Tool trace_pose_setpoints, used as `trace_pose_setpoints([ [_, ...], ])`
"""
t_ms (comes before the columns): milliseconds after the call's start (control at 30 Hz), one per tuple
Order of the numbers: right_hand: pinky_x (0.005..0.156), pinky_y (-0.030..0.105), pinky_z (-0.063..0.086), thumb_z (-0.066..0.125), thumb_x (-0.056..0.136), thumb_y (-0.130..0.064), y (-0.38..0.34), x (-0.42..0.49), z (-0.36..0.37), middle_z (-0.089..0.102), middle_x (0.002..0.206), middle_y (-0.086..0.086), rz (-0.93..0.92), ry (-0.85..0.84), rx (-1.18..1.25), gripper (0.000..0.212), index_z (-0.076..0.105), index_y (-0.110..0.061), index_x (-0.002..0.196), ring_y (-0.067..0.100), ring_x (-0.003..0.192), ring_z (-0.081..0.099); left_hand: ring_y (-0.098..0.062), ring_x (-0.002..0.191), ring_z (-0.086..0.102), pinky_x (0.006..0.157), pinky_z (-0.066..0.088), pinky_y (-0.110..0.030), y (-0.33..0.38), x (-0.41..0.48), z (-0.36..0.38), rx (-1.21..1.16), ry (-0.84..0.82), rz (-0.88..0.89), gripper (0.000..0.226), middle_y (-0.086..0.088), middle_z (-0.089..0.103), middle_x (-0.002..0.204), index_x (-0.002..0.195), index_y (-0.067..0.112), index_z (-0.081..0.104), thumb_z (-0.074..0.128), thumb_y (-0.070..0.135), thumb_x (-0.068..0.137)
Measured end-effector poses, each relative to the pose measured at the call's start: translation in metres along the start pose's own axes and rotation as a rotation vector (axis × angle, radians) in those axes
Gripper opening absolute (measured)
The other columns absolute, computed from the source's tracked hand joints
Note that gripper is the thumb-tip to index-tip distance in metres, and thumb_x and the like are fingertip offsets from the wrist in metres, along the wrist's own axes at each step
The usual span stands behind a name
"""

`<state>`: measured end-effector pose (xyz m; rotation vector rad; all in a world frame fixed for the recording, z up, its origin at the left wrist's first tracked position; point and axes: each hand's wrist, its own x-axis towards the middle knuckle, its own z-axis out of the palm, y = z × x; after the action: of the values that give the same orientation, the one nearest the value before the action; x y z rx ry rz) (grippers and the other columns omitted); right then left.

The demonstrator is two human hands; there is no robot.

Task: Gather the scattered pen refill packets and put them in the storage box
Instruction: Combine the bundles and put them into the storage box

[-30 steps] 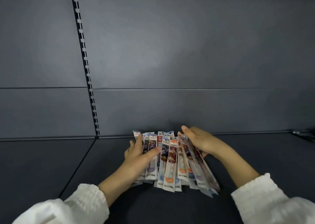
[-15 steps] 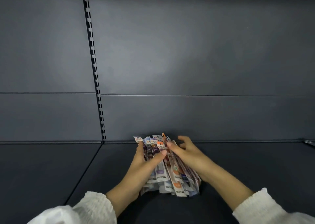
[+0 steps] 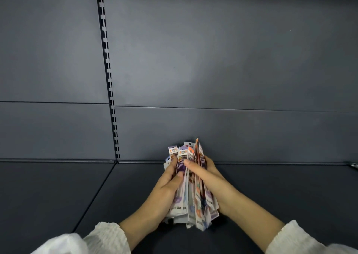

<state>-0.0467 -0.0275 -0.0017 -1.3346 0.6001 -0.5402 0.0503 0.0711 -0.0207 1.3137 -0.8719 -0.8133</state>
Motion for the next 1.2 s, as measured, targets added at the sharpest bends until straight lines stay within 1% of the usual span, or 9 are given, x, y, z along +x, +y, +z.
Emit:
trace_pose_setpoints([
  [233, 0.085, 0.044, 0.057, 0.084, 0.055, -0.037, 0.003, 0.004, -0.003, 0.072, 0.106, 0.010, 0.029, 0.022, 0.052, 0.083, 0.042, -0.031, 0.126, 0.025, 0.089, 0.074, 0.000, 0.098, 0.067, 0.072, 0.055, -0.020, -0.001, 0.000, -0.003, 0.006, -0.050, 0.083, 0.060, 0.034, 0.051, 0.112, 0.127, 0.054, 0.018, 0.052, 0.017, 0.095],
  [367, 0.080, 0.044, 0.059, 0.084, 0.067, -0.019, 0.003, 0.008, -0.008, 0.074, 0.100, 0.012, 0.044, 0.071, 0.044, 0.066, 0.048, -0.025, 0.123, 0.027, 0.085, 0.074, 0.011, 0.100, 0.062, 0.077, 0.053, -0.017, -0.001, -0.002, -0.001, 0.057, -0.075, 0.130, 0.067, 0.034, 0.047, 0.117, 0.112, 0.062, 0.020, 0.055, 0.009, 0.092],
  [567, 0.074, 0.043, 0.060, 0.078, 0.071, -0.001, 0.007, 0.014, -0.009, 0.073, 0.096, 0.017, 0.038, 0.118, 0.073, 0.058, 0.051, -0.019, 0.119, 0.031, 0.081, 0.074, 0.028, 0.103, 0.048, 0.083, 0.046, -0.006, -0.003, 0.001, 0.001, 0.104, -0.026, 0.146, 0.082, 0.027, 0.038, 0.129, 0.130, 0.051, 0.010, 0.061, 0.002, 0.088],
  [667, 0.062, 0.036, 0.058, 0.071, 0.074, 0.006, 0.006, 0.014, -0.010, 0.072, 0.091, 0.016, 0.007, 0.132, 0.100, 0.056, 0.049, -0.019, 0.119, 0.026, 0.071, 0.073, -0.004, 0.135, 0.036, 0.108, 0.041, -0.040, -0.002, 0.000, -0.001, 0.141, 0.169, 0.145, 0.101, 0.015, 0.021, 0.151, 0.147, 0.044, 0.005, 0.077, 0.029, 0.077],
  [733, 0.059, 0.035, 0.057, 0.069, 0.076, 0.007, 0.005, 0.014, -0.013, 0.070, 0.091, 0.016, 0.000, 0.141, 0.124, 0.055, 0.047, -0.020, 0.119, 0.025, 0.068, 0.072, -0.018, 0.142, 0.026, 0.112, 0.032, -0.052, 0.001, 0.000, -0.005, 0.180, 0.290, 0.083, 0.109, 0.014, 0.012, 0.157, 0.149, 0.041, 0.008, 0.075, 0.052, 0.063],
  [800, 0.056, 0.034, 0.057, 0.068, 0.077, 0.007, 0.004, 0.014, -0.015, 0.069, 0.091, 0.017, 0.011, 0.150, 0.130, 0.054, 0.046, -0.019, 0.119, 0.025, 0.067, 0.072, -0.024, 0.137, 0.037, 0.108, 0.036, -0.053, -0.003, 0.005, -0.012, 0.050, 0.340, 0.001, 0.091, 0.004, 0.027, 0.154, 0.140, 0.042, 0.028, 0.071, 0.058, 0.061],
  [900, 0.056, 0.034, 0.057, 0.069, 0.077, 0.006, 0.004, 0.015, -0.015, 0.069, 0.090, 0.018, 0.046, 0.130, 0.119, 0.057, 0.044, -0.018, 0.122, 0.026, 0.066, 0.072, -0.025, 0.115, 0.059, 0.097, 0.048, -0.051, -0.002, 0.006, -0.013, -0.084, 0.329, -0.030, 0.027, -0.003, 0.052, 0.132, 0.097, 0.049, 0.047, 0.067, 0.037, 0.081],
  [1067, 0.056, 0.033, 0.057, 0.069, 0.077, 0.003, 0.002, 0.012, -0.011, 0.068, 0.094, 0.017, 0.071, 0.087, 0.073, 0.060, 0.040, -0.020, 0.124, 0.024, 0.068, 0.072, -0.026, 0.106, 0.063, 0.089, 0.052, -0.046, 0.001, 0.004, -0.011, -0.174, 0.253, -0.038, 0.029, -0.005, 0.054, 0.123, 0.098, 0.044, 0.040, 0.059, 0.024, 0.091],
  [1200, 0.061, 0.035, 0.057, 0.069, 0.078, 0.001, 0.002, 0.010, -0.002, 0.067, 0.101, 0.017, 0.059, 0.051, 0.064, 0.062, 0.039, -0.021, 0.127, 0.025, 0.076, 0.072, -0.014, 0.074, 0.072, 0.062, 0.052, -0.031, 0.003, 0.000, -0.004, -0.189, 0.148, -0.060, 0.023, -0.001, 0.067, 0.092, 0.087, 0.037, 0.045, 0.056, 0.018, 0.093],
])
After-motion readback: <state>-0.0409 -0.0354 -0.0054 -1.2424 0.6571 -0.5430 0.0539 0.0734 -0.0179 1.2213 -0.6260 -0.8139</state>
